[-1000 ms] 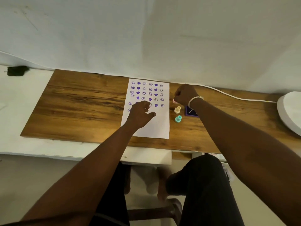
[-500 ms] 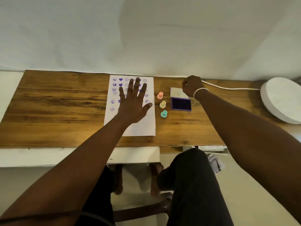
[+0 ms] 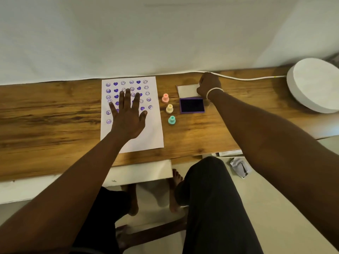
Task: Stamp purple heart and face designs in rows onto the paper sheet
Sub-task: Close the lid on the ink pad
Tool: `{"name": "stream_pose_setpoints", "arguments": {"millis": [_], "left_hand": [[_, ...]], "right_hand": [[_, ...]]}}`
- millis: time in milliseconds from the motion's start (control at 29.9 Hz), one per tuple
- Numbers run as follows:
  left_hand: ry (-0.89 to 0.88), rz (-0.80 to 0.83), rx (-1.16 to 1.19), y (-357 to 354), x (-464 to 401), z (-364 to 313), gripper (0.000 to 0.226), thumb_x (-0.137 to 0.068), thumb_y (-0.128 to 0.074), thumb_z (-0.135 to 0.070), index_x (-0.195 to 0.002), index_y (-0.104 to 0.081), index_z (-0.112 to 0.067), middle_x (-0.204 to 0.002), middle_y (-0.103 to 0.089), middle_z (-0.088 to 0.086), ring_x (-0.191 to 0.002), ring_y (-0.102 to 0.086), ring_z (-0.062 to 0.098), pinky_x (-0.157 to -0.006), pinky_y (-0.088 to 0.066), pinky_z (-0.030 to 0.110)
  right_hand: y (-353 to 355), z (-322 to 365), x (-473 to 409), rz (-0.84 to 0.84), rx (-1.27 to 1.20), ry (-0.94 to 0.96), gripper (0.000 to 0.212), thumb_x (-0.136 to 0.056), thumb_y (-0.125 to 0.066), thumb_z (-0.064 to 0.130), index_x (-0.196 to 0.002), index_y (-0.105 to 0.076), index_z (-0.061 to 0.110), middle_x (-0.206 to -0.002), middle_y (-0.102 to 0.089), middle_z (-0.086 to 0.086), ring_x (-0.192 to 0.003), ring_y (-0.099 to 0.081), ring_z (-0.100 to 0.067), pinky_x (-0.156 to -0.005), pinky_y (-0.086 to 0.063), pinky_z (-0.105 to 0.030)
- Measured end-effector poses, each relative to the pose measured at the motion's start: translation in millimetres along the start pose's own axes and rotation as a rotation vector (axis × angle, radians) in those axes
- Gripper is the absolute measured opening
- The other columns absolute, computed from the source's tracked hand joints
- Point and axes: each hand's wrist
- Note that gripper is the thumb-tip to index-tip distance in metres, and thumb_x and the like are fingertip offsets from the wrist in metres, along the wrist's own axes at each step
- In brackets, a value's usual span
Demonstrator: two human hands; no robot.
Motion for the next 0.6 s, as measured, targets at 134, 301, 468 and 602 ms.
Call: {"name": "stream_pose_setpoints", "arguments": {"millis": [134, 301, 468, 602], "left_hand": [[-0.012, -0.043, 0.036, 3.4, -3.4, -4.7, 0.068, -0.1, -0.038, -0.045, -0.155, -0.011, -0.016, -0.165, -0.002, 0.015, -0.152, 0.004, 0.034, -0.118, -0.003, 0.064], [-0.008, -0.068, 0.056, 8.3, -4.1, -7.8, 0.068, -0.099, -0.041, -0.044, -0.155, -0.014, -0.015, -0.164, -0.005, 0.015, -0.152, 0.001, 0.034, -0.118, -0.003, 0.061], [0.004, -0.057, 0.061, 10.2, 1.5, -9.7, 0.066, -0.1, -0.041, -0.04, -0.154, -0.015, -0.014, -0.164, -0.006, 0.015, -0.152, 0.0, 0.035, -0.119, -0.005, 0.061], [0.01, -0.052, 0.072, 11.9, 5.1, -8.3, 0.066, -0.1, -0.042, -0.04, -0.154, -0.016, -0.013, -0.164, -0.006, 0.015, -0.152, -0.001, 0.035, -0.119, -0.006, 0.061]], "right_hand": [[5.7, -8.7, -4.2, 0.0, -0.144, -0.065, 0.029, -0.08, -0.064, 0.015, -0.105, -0.073, 0.005, -0.113, -0.072, -0.013, -0.107, -0.065, -0.028, -0.095, -0.053, -0.033], [14.1, -25.6, 12.9, -0.042, -0.229, 0.066, 0.024, -0.072, -0.069, 0.02, -0.092, -0.075, 0.01, -0.091, -0.074, -0.007, -0.086, -0.066, -0.019, -0.077, -0.047, -0.022], [13.0, -56.2, 44.6, 0.026, -0.212, 0.258, 0.012, -0.072, -0.071, 0.013, -0.083, -0.071, 0.008, -0.086, -0.072, -0.009, -0.078, -0.067, -0.02, -0.067, -0.052, -0.016], [8.1, -66.3, 54.4, 0.145, -0.141, 0.309, 0.022, -0.07, -0.073, 0.01, -0.09, -0.068, 0.015, -0.095, -0.07, -0.01, -0.085, -0.068, -0.029, -0.076, -0.06, -0.036]]}}
Point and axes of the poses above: each hand's wrist, its own x-axis away from the middle knuckle, its own y-axis out of the back of the hand, z = x × y
